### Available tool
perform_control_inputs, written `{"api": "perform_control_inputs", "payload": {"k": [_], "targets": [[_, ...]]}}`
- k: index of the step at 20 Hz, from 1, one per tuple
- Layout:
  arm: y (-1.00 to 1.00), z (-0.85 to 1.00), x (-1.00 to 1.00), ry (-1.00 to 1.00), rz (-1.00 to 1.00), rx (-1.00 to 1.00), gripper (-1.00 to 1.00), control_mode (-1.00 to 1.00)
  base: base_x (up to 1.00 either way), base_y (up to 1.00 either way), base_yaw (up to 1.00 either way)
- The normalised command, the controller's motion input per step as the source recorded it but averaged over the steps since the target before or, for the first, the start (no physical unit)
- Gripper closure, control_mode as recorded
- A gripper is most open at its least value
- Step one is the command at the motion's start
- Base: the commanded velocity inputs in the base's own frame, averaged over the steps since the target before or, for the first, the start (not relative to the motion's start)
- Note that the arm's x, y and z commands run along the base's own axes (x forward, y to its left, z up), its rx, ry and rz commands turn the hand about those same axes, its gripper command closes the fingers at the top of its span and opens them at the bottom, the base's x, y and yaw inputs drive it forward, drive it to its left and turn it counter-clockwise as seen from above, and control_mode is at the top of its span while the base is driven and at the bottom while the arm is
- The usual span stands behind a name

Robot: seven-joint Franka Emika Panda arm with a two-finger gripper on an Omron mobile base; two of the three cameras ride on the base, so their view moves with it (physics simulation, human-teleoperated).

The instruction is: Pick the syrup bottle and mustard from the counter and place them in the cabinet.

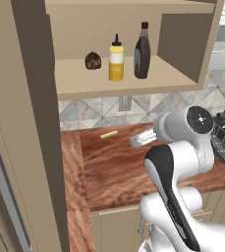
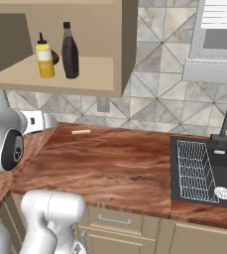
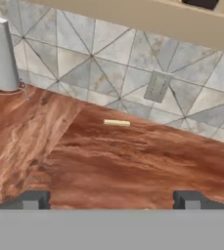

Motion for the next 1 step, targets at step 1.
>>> {"api": "perform_control_inputs", "payload": {"k": [1], "targets": [[-0.14, -0.66, -0.26, 0.07, 0.04, -0.11, -1.00, -1.00, 0.00, 0.00, 0.00]]}}
